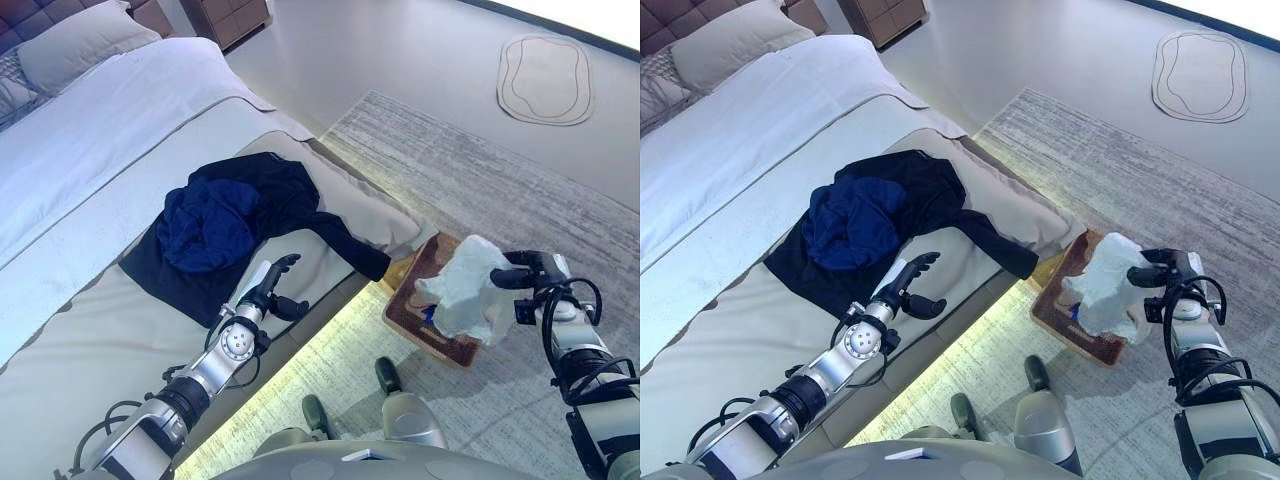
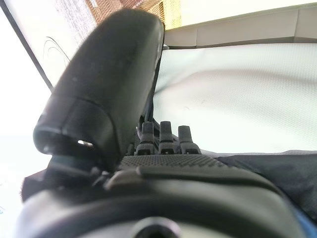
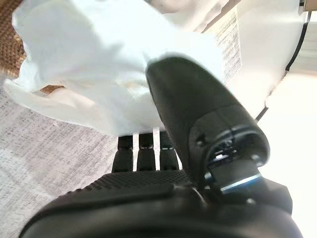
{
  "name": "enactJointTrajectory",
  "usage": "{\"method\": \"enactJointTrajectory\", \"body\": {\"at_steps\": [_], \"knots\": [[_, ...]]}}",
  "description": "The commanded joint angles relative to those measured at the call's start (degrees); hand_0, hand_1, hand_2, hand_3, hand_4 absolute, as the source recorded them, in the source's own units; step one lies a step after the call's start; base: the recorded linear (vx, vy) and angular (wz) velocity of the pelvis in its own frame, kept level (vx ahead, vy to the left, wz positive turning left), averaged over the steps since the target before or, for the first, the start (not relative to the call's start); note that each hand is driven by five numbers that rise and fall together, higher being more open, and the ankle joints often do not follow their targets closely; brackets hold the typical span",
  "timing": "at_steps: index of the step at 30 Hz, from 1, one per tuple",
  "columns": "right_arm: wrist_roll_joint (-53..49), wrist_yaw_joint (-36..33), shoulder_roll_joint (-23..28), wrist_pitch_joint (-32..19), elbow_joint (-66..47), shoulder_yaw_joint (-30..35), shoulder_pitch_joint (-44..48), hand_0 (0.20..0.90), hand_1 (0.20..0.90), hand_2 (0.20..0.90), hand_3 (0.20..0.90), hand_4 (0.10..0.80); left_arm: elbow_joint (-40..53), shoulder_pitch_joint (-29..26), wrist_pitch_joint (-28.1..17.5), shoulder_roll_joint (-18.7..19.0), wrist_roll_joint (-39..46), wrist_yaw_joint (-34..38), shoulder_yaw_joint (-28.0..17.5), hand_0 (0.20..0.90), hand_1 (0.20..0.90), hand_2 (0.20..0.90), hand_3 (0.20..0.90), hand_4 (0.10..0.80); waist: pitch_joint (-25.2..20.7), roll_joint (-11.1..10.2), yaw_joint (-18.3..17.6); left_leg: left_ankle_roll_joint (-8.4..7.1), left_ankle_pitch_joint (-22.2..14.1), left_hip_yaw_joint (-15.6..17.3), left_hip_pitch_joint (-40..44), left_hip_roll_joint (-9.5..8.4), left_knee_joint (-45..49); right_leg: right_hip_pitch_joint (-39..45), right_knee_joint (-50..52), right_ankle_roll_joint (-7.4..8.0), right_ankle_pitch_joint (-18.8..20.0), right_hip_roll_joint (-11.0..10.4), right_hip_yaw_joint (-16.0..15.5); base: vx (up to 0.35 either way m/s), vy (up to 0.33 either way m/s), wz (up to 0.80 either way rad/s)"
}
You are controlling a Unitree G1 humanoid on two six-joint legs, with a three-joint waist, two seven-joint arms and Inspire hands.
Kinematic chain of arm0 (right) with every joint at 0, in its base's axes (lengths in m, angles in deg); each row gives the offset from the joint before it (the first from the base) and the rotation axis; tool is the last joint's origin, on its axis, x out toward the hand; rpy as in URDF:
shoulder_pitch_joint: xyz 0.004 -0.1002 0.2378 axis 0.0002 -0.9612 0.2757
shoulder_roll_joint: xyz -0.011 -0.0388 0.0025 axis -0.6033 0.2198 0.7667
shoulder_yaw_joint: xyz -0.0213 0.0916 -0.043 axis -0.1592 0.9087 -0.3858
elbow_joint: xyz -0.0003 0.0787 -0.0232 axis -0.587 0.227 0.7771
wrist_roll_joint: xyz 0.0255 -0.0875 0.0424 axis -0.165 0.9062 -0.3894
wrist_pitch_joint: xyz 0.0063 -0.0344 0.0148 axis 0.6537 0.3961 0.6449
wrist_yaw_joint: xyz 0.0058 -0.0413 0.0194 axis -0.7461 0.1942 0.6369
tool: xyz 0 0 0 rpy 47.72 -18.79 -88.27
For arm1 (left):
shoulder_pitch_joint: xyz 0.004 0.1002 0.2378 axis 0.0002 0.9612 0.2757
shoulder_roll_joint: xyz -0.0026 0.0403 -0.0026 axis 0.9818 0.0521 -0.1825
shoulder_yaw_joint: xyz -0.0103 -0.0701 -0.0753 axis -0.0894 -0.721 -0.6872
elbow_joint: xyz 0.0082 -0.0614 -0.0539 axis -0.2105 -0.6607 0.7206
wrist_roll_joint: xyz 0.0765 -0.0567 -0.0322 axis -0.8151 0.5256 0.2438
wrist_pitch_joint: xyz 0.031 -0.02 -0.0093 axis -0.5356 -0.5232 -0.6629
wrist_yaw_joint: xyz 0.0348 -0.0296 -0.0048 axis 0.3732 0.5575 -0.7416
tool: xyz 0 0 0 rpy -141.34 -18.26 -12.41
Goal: Pick up the clothes from the bed and place them into the basket
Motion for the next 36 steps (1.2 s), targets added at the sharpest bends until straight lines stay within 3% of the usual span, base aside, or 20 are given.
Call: {"method": "enactJointTrajectory", "body": {"at_steps": [1,5,11,17,26,29,33,36], "knots": [[1.3,0.4,1.7,-4.2,2.1,-1.5,8.0,0.900,0.900,0.900,0.900,0.800,-2.0,-4.7,-4.9,-0.2,-1.1,2.4,-0.4,0.900,0.900,0.900,0.900,0.800,-2.3,-3.1,1.0,-1.52,-4.3,-4.8,0.4,0.81,1.7,-0.4,0.6,1.85,1.2,-2.1,-2.6,0.009,0.001,0.05],[1.6,1.8,0.7,-4.3,2.8,-2.2,7.5,0.900,0.900,0.900,0.900,0.800,-2.1,-4.8,-4.6,-0.5,-1.1,3.1,-0.4,0.900,0.900,0.900,0.900,0.800,-2.6,-3.8,1.5,-1.55,-4.2,-5.2,0.5,0.99,1.8,-0.1,0.8,1.68,1.1,-2.0,-2.9,-0.004,-0.004,0.04],[3.5,5.4,-0.1,0.5,6.2,-3.9,7.2,0.900,0.900,0.900,0.900,0.800,-2.5,-5.2,-4.1,-0.3,-1.3,3.8,-1.0,0.900,0.900,0.900,0.900,0.800,-3.1,-5.3,2.7,-1.51,-4.0,-6.2,0.5,1.34,1.9,0.6,1.1,1.37,0.8,-1.9,-3.6,-0.019,-0.024,0.09],[3.2,2.4,-0.3,0.8,8.3,-5.2,11.2,0.900,0.900,0.900,0.900,0.800,-2.7,-5.7,-4.0,0.1,-0.7,4.7,-1.5,0.900,0.900,0.900,0.900,0.800,-2.9,-6.3,4.5,-1.61,-3.7,-8.1,0.4,1.46,2.0,1.5,1.4,0.88,0.4,-1.9,-4.9,-0.014,-0.018,0.12],[3.2,-3.5,-3.0,0.3,0.4,-8.0,13.9,0.900,0.900,0.900,0.900,0.800,-3.3,-3.2,-4.2,-0.7,3.1,6.4,-4.1,0.900,0.900,0.900,0.900,0.800,-3.0,-6.8,7.0,-1.62,-3.1,-10.8,0.1,0.79,1.6,2.5,1.2,0.37,0.1,-2.5,-6.8,0.000,0.014,0.16],[-0.3,-7.0,-4.9,-2.4,-3.6,-7.5,12.7,0.900,0.900,0.900,0.900,0.800,-3.7,-1.6,-4.1,-1.6,6.2,7.2,-5.8,0.900,0.900,0.900,0.900,0.800,-3.4,-7.0,7.5,-1.55,-2.8,-11.7,0.1,0.58,1.1,2.9,1.2,0.17,-0.3,-2.6,-7.4,0.030,0.016,0.12],[9.8,-25.5,-11.2,-12.6,-12.9,-6.0,2.1,0.900,0.900,0.900,0.900,0.800,-6.3,2.4,-6.3,-4.4,9.9,10.2,-9.4,0.900,0.900,0.900,0.900,0.800,-4.4,-6.9,8.1,-1.19,-2.1,-13.4,-0.4,0.27,0.4,3.5,1.8,0.08,-1.2,-2.2,-8.5,0.061,0.006,0.23],[18.8,-36.2,-16.0,-16.5,-13.7,-6.5,-5.8,0.900,0.900,0.900,0.900,0.800,-6.2,5.7,-7.8,-5.3,8.8,13.1,-10.9,0.900,0.900,0.900,0.900,0.800,-4.7,-6.7,8.9,-0.98,-1.7,-14.2,-0.8,0.15,0.2,3.7,1.9,0.02,-1.5,-2.2,-9.6,0.034,-0.014,0.29]]}}
